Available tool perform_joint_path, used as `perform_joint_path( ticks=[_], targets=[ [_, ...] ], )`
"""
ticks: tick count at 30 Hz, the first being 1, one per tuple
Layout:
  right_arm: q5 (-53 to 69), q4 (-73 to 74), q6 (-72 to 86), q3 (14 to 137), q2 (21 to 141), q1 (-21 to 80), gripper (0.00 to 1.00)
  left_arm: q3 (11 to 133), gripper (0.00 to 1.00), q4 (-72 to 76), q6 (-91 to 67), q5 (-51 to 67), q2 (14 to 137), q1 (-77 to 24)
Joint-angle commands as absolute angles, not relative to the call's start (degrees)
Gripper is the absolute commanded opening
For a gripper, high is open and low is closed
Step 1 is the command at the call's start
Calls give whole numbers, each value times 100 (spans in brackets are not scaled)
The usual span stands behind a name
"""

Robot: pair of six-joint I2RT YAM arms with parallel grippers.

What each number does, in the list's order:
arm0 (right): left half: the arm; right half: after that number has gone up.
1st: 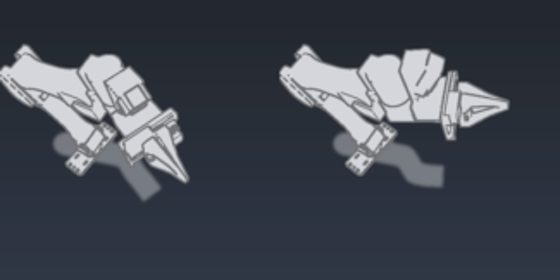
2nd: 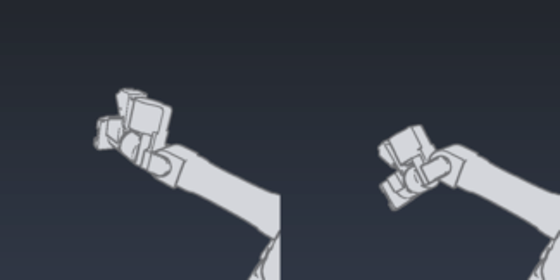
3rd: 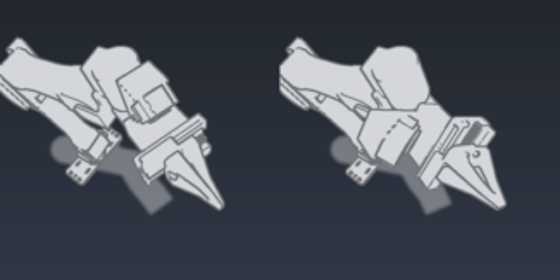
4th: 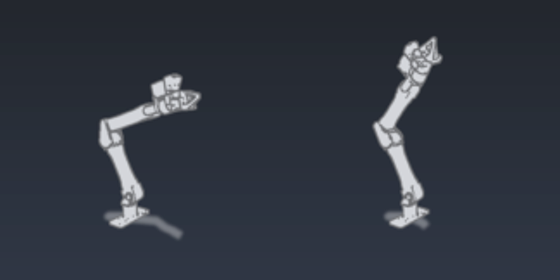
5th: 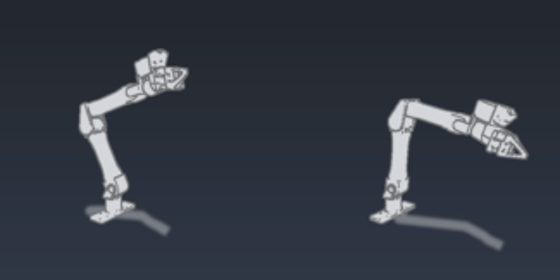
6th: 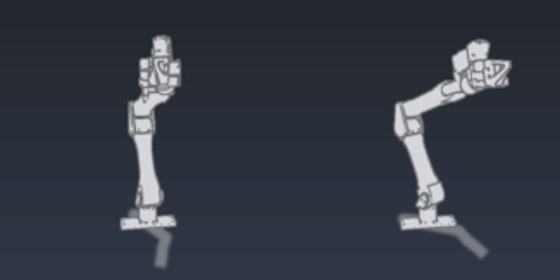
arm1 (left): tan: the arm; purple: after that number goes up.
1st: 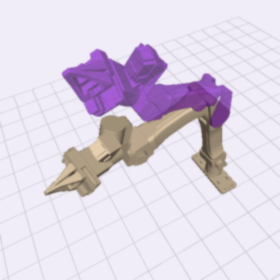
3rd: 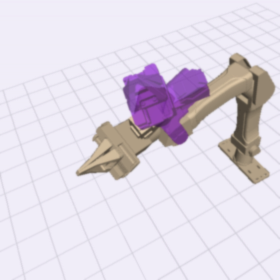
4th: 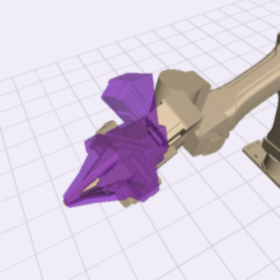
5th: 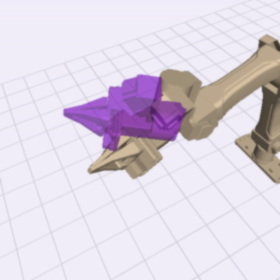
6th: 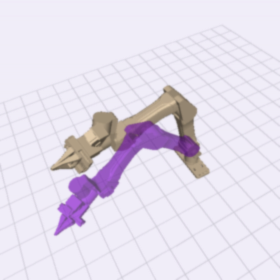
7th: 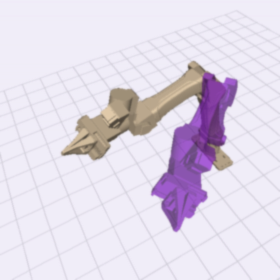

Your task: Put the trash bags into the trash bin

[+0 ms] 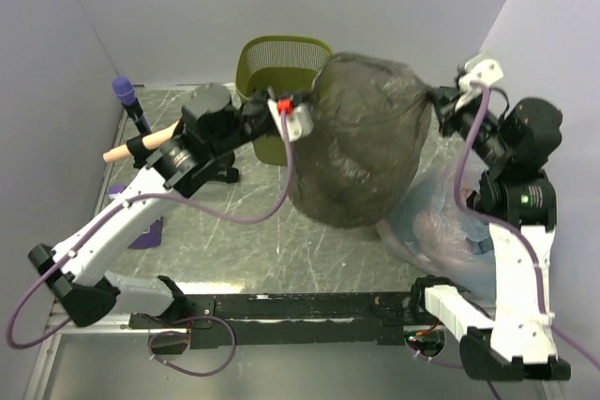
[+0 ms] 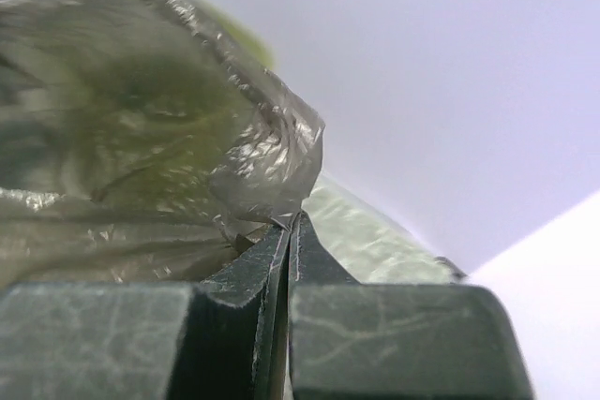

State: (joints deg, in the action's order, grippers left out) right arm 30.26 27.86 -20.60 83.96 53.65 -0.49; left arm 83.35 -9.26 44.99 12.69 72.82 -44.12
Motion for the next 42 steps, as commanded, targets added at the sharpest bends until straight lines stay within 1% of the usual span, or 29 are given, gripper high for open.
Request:
perform_joint_path(
  ticks=[1, 6, 8, 9, 12, 13, 14, 15, 17, 19, 21, 22, 24, 25, 26, 28, 30, 32, 36, 39, 40, 42],
  targets=[
    [1883, 1970, -1942, 9253, 5939, -35, 0, 9403, 1, -695, 4498, 826, 7865, -4395],
    [1240, 1206, -2215, 10667, 6836, -35, 0, 10307, 1, 437, 5667, 590, 8734, -4254],
    [1204, 697, -2285, 11038, 6943, -44, 0, 11079, 1, 885, 5958, 256, 9217, -4263],
    [1282, 381, -2303, 11126, 6882, -35, 0, 11422, 1, 1410, 6055, 72, 9437, -4263],
    [1878, -856, -2355, 10804, 6426, -35, 0, 12671, 1, 2686, 6310, -254, 10053, -4394],
    [2185, -1088, -2442, 10654, 6225, -35, 0, 12909, 1, 2950, 6406, -229, 10168, -4447],
    [2493, -1264, -2583, 10522, 6023, -35, 0, 12963, 1, 3310, 6555, -168, 10178, -4534],
    [2714, -1370, -2741, 10338, 5829, 182, 0, 12851, 1, 3714, 6661, -132, 10134, -4648],
    [3231, -1162, -3170, 9969, 5425, 368, 0, 12133, 1, 4566, 6942, -53, 9810, -4903],
    [3654, -549, -3732, 9416, 4968, 509, 0, 10651, 1, 5244, 7101, 463, 8996, -5018],
    [3875, 225, -4496, 8451, 4433, 615, 0, 8807, 1, 5405, 7172, 1096, 8118, -5019],
    [3876, 542, -4883, 7802, 4116, 659, 0, 8084, 1, 5136, 7355, 1351, 7782, -5010],
    [3701, 1192, -5569, 6562, 3448, 712, 0, 6730, 1, 3655, 8126, 1712, 7096, -4940],
    [3526, 1543, -5816, 5678, 3176, 721, 0, 5958, 1, 2978, 8460, 1975, 6858, -4809],
    [3403, 1843, -6036, 5112, 2973, 729, 0, 5437, 1, 2501, 8673, 2143, 6612, -4729],
    [3419, 2720, -6152, 4572, 2621, 738, 0, 4749, 1, 1691, 8850, 2189, 6242, -4632],
    [3786, 3564, -6074, 4587, 2427, 747, 0, 4474, 1, 979, 8694, 2188, 5943, -4614],
    [3964, 3849, -5462, 4763, 2347, 773, 0, 4526, 1, 477, 8228, 2162, 5705, -4623],
    [3885, 3911, -4914, 5088, 2531, 773, 0, 4711, 1, -156, 7674, 1899, 5502, -4614],
    [4016, 3902, -4484, 5308, 2777, 773, 0, 4886, 1, -876, 7322, 2021, 5370, -4623],
    [4051, 3868, -4326, 5369, 2821, 773, 0, 4904, 1, -948, 7217, 2030, 5318, -4632],
    [4008, 3491, -4018, 5405, 2821, 773, 0, 4651, 1, -425, 7137, 1917, 5134, -4667]
  ],
)
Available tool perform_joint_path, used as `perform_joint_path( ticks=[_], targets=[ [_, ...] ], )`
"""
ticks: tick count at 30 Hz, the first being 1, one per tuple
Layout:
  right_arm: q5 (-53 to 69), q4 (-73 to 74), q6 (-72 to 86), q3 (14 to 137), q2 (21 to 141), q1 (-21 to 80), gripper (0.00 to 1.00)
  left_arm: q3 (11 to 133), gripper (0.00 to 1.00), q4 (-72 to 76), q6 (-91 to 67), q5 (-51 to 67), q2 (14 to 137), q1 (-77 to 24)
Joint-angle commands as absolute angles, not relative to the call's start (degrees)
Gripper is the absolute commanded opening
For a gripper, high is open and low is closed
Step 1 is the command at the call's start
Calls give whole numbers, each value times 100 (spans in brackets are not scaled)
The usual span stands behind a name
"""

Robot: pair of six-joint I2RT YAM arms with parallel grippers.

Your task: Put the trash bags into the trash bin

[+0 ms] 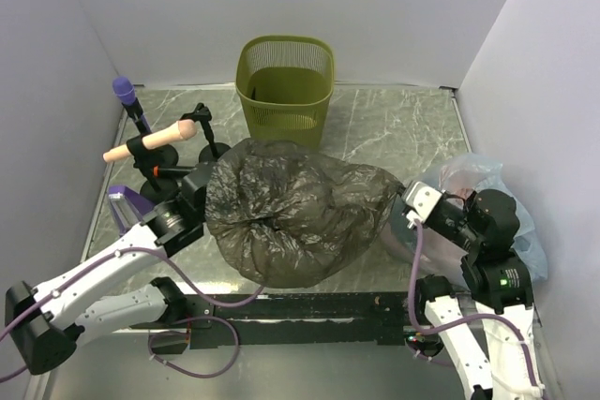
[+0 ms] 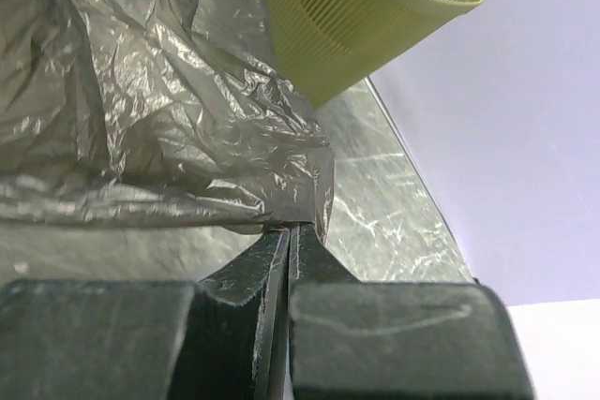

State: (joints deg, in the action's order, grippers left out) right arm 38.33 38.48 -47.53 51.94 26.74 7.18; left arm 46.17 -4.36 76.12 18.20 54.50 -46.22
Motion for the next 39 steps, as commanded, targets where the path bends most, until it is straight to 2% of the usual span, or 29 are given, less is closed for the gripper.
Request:
perform_joint_path(
  ticks=[1, 3, 6, 11, 15, 17, 19, 20, 22, 25, 28, 32, 36, 39],
  targets=[
    [3895, 3193, -3851, 5414, 2813, 773, 0, 4432, 1, 274, 7111, 1846, 5028, -4667],
    [3614, 2666, -3613, 5545, 2917, 773, 0, 4018, 1, 1610, 7241, 1697, 4948, -4667],
    [3253, 1866, -3411, 5966, 3242, 765, 0, 4235, 1, 3255, 7497, 1486, 5412, -4676],
    [2560, -109, -3174, 6705, 3892, 782, 0, 6385, 1, 5533, 7366, 687, 7265, -4728],
    [1366, -1377, -3505, 7145, 4691, 878, 0, 8791, 1, 6345, 7006, 55, 9082, -4728],
    [392, -1774, -3822, 7190, 5262, 897, 0, 9751, 1, 5386, 6725, -156, 9639, -4729],
    [-680, -1601, -4104, 7050, 5754, 809, 0, 10176, 1, 3186, 6671, -158, 9878, -4719],
    [-1303, -1051, -3904, 7023, 5896, 713, 0, 10239, 1, 2138, 6584, -71, 9861, -4746],
    [-787, 1427, -2582, 7346, 5959, 336, 0, 10292, 1, -515, 6487, 620, 9617, -4781],
    [278, 3274, -1654, 6490, 5180, 228, 0, 9513, 1, -2264, 6057, 1421, 8836, -4843],
    [1333, 3848, -1380, 5583, 3906, 272, 0, 8450, 1, -2882, 5810, 1801, 7931, -4939],
    [2257, 4061, -1581, 5116, 2665, 281, 0, 7174, 1, -2050, 5389, 1714, 6839, -5062],
    [2777, 3982, -1618, 5176, 2224, 290, 0, 6900, 1, -1645, 5090, 1460, 6583, -5063],
    [2944, 3894, -1547, 5431, 2372, 281, 0, 6890, 1, -1424, 4835, 1363, 6557, -5071]
  ],
)
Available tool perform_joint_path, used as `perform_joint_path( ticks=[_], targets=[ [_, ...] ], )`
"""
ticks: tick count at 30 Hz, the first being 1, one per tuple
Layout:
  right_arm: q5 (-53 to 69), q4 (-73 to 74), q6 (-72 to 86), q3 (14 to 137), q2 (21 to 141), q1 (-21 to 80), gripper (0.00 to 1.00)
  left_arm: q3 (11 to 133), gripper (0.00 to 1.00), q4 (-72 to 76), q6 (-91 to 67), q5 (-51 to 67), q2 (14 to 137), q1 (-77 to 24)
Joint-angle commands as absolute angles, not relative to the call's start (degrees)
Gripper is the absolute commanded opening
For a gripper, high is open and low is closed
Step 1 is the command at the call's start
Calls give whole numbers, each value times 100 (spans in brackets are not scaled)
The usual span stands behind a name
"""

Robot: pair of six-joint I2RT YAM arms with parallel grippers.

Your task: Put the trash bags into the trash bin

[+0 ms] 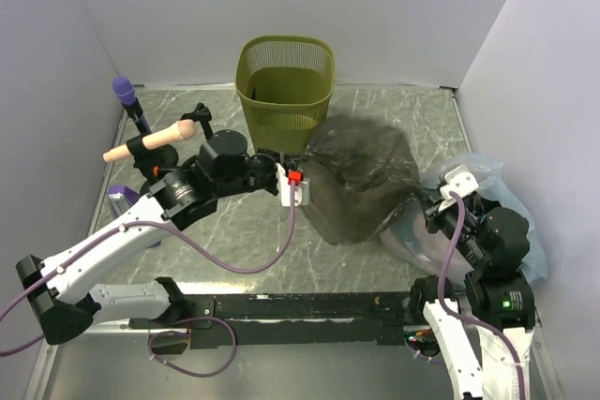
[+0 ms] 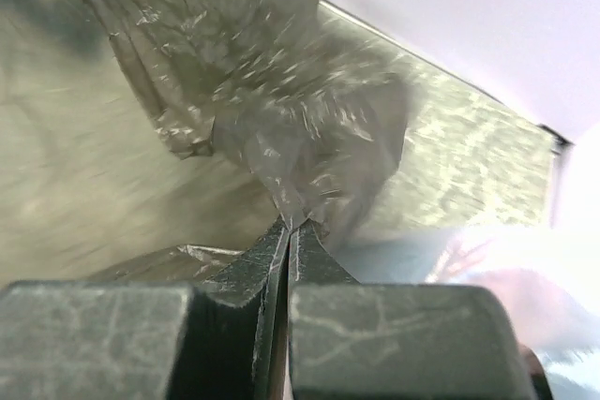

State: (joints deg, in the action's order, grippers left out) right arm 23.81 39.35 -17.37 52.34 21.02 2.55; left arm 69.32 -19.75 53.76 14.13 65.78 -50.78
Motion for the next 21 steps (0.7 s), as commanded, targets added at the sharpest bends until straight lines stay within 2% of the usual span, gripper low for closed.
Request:
perform_joint_path(
  ticks=[1, 6, 7, 13, 15, 18, 21],
  targets=[
    [2936, 3841, -1529, 5510, 2451, 273, 0, 6917, 1, -1380, 4730, 1319, 6574, -5063],
    [2673, 3490, -1337, 5651, 2759, 264, 0, 7189, 1, -1414, 4307, 1134, 6653, -5063],
    [2576, 3402, -1266, 5660, 2821, 264, 0, 7268, 8, -1511, 4315, 1108, 6662, -5063],
    [1873, 2910, -1222, 5932, 3330, 246, 0, 7996, 66, -2721, 4324, 1221, 6645, -4966],
    [1819, 2725, -1248, 6029, 3550, 237, 0, 8321, 81, -3162, 4298, 1248, 6653, -4913],
    [1916, 2506, -1283, 6108, 3770, 237, 0, 8971, 90, -3436, 4044, 1292, 6714, -4677],
    [1977, 2426, -1335, 6117, 3981, 237, 0, 9884, 95, -3488, 3036, 1625, 7126, -3923]
  ],
)
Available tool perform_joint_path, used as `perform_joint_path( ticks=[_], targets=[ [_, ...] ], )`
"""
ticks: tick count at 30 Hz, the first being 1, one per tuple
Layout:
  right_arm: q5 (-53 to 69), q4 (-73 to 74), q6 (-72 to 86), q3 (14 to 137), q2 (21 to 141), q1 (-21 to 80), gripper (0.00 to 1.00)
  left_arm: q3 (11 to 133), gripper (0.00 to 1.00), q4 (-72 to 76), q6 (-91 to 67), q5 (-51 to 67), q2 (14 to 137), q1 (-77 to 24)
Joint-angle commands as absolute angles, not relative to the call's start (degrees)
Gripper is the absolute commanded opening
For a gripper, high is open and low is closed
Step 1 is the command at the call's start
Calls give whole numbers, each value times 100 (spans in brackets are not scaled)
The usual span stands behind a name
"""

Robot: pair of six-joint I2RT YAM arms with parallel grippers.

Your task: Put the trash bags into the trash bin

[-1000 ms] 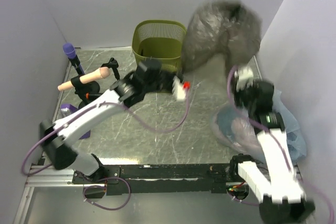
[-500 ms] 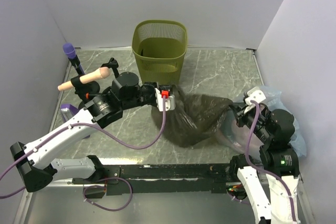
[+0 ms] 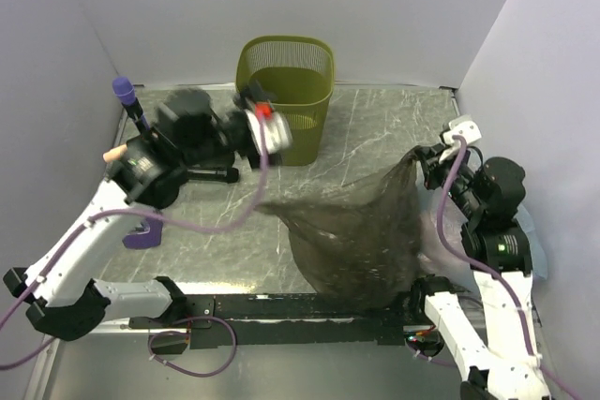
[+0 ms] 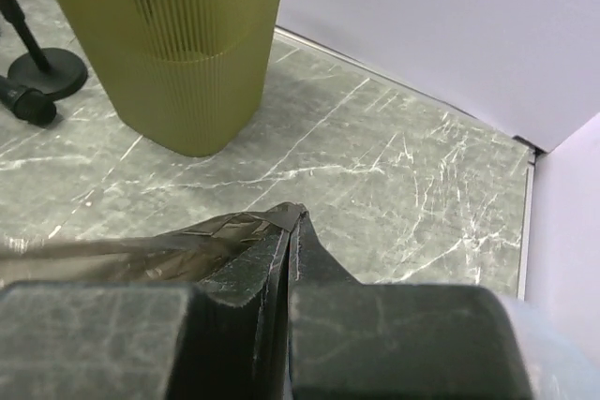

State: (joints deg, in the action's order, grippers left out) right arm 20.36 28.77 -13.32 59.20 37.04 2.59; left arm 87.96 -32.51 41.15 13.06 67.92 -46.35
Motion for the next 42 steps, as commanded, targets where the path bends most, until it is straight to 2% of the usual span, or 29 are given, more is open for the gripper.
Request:
perform_joint_path(
  ticks=[1, 4, 8, 14, 19, 24, 28, 32, 35, 42],
  targets=[
    [1951, 2417, -1362, 6117, 4042, 237, 0, 10253, 95, -3733, 2823, 1661, 7432, -3720],
    [1662, 2233, -1310, 6126, 4279, 246, 0, 10802, 97, -4158, 2725, 1714, 8058, -3419],
    [1486, 2075, -1362, 6336, 4762, 246, 0, 10249, 96, -3228, 3058, 1644, 8331, -3244],
    [977, 1285, -2083, 6583, 5071, 36, 0, 10775, 92, -2954, 3287, 1451, 9201, -3147],
    [757, 1301, -2416, 6601, 4861, -1185, 0, 10652, 93, -2487, 3638, 1266, 9263, -3103],
    [-491, 749, -3206, 6346, 4519, -1862, 0, 11161, 91, -2926, 3744, 1502, 9641, -2927],
    [-326, 484, -3506, 6074, 4105, -2513, 0, 11513, 88, -3575, 3762, 2142, 9914, -2769],
    [-333, 239, -3717, 5775, 4034, -2610, 0, 11523, 84, -4183, 3990, 2759, 10019, -2733],
    [-396, -219, -3964, 5643, 4253, -2820, 0, 11496, 82, -4385, 4052, 2988, 10098, -2725],
    [403, -501, -4034, 5880, 4912, -3550, 0, 11514, 76, -4466, 4017, 3041, 10397, -2742]
  ],
)
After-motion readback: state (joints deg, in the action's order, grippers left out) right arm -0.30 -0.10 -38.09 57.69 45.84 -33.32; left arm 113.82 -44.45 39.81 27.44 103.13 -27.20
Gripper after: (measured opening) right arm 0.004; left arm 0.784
